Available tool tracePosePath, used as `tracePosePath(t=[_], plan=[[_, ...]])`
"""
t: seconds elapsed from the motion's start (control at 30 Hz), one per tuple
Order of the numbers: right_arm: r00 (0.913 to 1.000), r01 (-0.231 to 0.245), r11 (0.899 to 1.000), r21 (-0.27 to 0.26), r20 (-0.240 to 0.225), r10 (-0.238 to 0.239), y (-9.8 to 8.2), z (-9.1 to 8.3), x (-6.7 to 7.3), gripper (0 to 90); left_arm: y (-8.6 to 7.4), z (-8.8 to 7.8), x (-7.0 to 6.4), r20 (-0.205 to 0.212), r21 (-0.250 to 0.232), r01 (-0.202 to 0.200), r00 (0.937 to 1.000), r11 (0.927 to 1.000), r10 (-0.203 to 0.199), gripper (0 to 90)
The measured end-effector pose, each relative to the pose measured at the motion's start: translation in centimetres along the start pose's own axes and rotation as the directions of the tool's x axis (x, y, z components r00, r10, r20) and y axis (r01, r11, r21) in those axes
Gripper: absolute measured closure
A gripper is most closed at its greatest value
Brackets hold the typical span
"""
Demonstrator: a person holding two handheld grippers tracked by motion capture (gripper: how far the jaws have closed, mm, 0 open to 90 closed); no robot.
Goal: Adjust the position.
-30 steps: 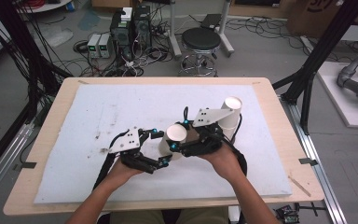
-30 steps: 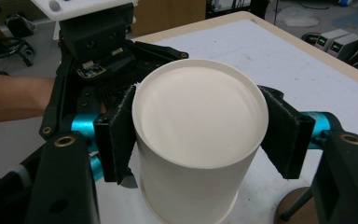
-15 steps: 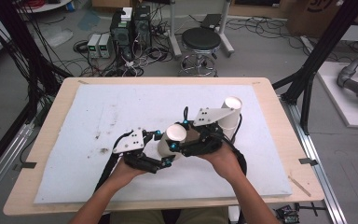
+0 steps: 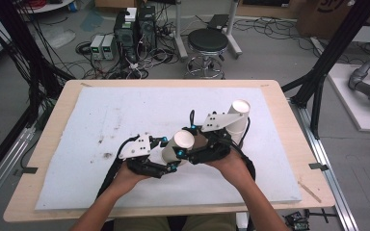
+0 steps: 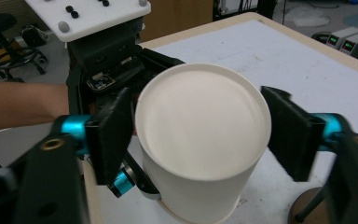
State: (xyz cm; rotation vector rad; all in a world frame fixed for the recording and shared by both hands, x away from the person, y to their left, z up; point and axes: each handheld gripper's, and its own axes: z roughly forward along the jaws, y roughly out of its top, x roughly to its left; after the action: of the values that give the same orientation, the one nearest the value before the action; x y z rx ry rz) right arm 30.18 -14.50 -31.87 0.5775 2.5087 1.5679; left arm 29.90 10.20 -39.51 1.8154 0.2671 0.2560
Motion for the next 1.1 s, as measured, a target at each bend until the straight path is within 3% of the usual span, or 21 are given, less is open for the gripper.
tracePosePath(t=[0.27,0.3,0.4,0.47,0.53,0.63,0.7,0.8,0.83,0.87,0.9,0.93,1.1], plan=[[0.9958,0.088,0.996,0.002,0.023,-0.088,0.3,-1.2,-0.4,20.7,1.8,-0.9,0.6,0.038,0.127,-0.024,0.9991,0.9917,0.020,31.0],[0.9913,0.129,0.991,0.021,0.025,-0.129,0.4,-1.5,-0.5,20.8,2.0,-0.9,0.6,0.044,0.136,-0.026,0.9988,0.9903,0.020,31.0],[0.9851,0.169,0.985,0.043,0.025,-0.170,0.6,-1.7,-0.6,20.7,2.5,-0.9,0.7,0.060,0.200,-0.058,0.9971,0.9780,0.046,31.0],[0.9774,0.211,0.974,0.085,-0.004,-0.211,1.0,-1.9,-0.7,20.8,2.7,-0.8,0.7,0.073,0.237,-0.073,0.9957,0.9688,0.057,31.0],[0.9740,0.226,0.969,0.098,-0.011,-0.226,1.1,-1.9,-0.7,20.8,2.8,-0.7,0.7,0.082,0.252,-0.074,0.9951,0.9650,0.055,31.0],[0.9590,0.283,0.946,0.157,-0.055,-0.278,1.5,-1.8,-0.7,20.8,2.8,-0.6,0.6,0.090,0.280,-0.085,0.9940,0.9561,0.062,30.9],[0.9568,0.290,0.942,0.168,-0.068,-0.283,1.6,-1.7,-0.7,20.8,2.9,-0.5,0.6,0.098,0.298,-0.092,0.9931,0.9501,0.066,30.9],[0.9465,0.320,0.925,0.204,-0.110,-0.303,1.7,-1.3,-0.6,20.8,3.0,-0.3,0.5,0.109,0.324,-0.108,0.9911,0.9398,0.077,31.0],[0.9365,0.348,0.907,0.237,-0.132,-0.325,1.8,-0.8,-0.4,20.8,3.0,-0.2,0.4,0.112,0.328,-0.113,0.9904,0.9378,0.080,30.9],[0.9365,0.348,0.907,0.237,-0.132,-0.325,1.8,-0.8,-0.4,20.8,3.1,-0.2,0.4,0.115,0.334,-0.119,0.9897,0.9351,0.085,30.9],[0.9286,0.369,0.886,0.280,-0.146,-0.341,1.7,-0.2,-0.2,21.0,3.1,-0.1,0.3,0.120,0.338,-0.125,0.9888,0.9329,0.089,30.9],[0.9286,0.369,0.886,0.280,-0.146,-0.341,1.7,-0.2,-0.2,21.0,3.1,-0.1,0.3,0.126,0.343,-0.128,0.9880,0.9307,0.089,30.9],[0.9126,0.407,0.845,0.347,-0.197,-0.358,1.2,1.2,0.1,25.9,3.0,0.2,0.0,0.156,0.357,-0.143,0.9834,0.9230,0.092,30.7]])
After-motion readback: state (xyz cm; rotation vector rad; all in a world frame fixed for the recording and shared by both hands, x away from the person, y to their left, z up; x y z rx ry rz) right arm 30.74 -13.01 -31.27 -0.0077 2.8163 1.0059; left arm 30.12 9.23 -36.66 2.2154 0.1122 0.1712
